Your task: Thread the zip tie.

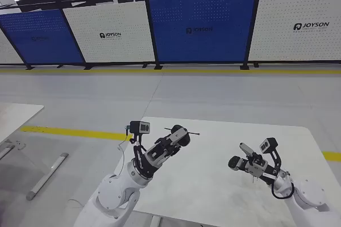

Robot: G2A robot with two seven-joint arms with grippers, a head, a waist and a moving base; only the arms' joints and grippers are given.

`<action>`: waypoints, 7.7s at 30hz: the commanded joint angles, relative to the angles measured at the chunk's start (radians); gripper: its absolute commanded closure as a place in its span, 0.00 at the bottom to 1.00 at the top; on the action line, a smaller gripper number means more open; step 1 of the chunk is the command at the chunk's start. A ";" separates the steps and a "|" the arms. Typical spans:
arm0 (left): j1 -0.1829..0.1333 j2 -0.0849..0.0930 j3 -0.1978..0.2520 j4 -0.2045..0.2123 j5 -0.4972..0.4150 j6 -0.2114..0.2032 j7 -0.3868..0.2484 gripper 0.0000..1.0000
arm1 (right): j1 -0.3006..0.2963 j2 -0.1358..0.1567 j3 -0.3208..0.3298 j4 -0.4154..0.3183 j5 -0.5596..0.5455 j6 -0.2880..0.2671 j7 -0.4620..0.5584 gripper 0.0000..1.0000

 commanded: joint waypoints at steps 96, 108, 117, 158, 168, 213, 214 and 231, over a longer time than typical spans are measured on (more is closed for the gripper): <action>-0.047 -0.034 0.275 0.169 0.439 0.220 0.374 1.00 | 0.000 0.000 0.000 0.000 0.000 0.000 0.000 0.00; -0.002 -0.027 0.209 -0.022 0.528 0.171 0.410 1.00 | 0.000 0.000 0.000 0.000 0.000 0.000 0.000 0.00; -0.010 -0.029 0.265 0.138 0.668 0.336 0.342 1.00 | 0.000 0.000 0.000 0.000 0.000 0.000 0.000 0.00; -0.025 -0.054 0.367 0.331 0.611 0.379 0.426 1.00 | 0.000 0.000 0.000 0.000 0.000 0.000 0.000 0.00; -0.025 -0.054 0.367 0.331 0.611 0.379 0.426 1.00 | 0.116 0.038 0.088 -0.039 -0.202 0.109 0.250 0.00; -0.025 -0.054 0.367 0.331 0.611 0.379 0.426 1.00 | 0.367 0.061 -0.069 -0.026 -0.811 0.183 0.465 0.00; -0.025 -0.054 0.367 0.331 0.611 0.379 0.426 1.00 | 0.367 0.061 -0.069 -0.026 -0.811 0.183 0.465 0.00; -0.025 -0.054 0.367 0.331 0.611 0.379 0.426 1.00 | 0.364 0.065 -0.173 -0.135 -1.132 0.373 0.453 0.00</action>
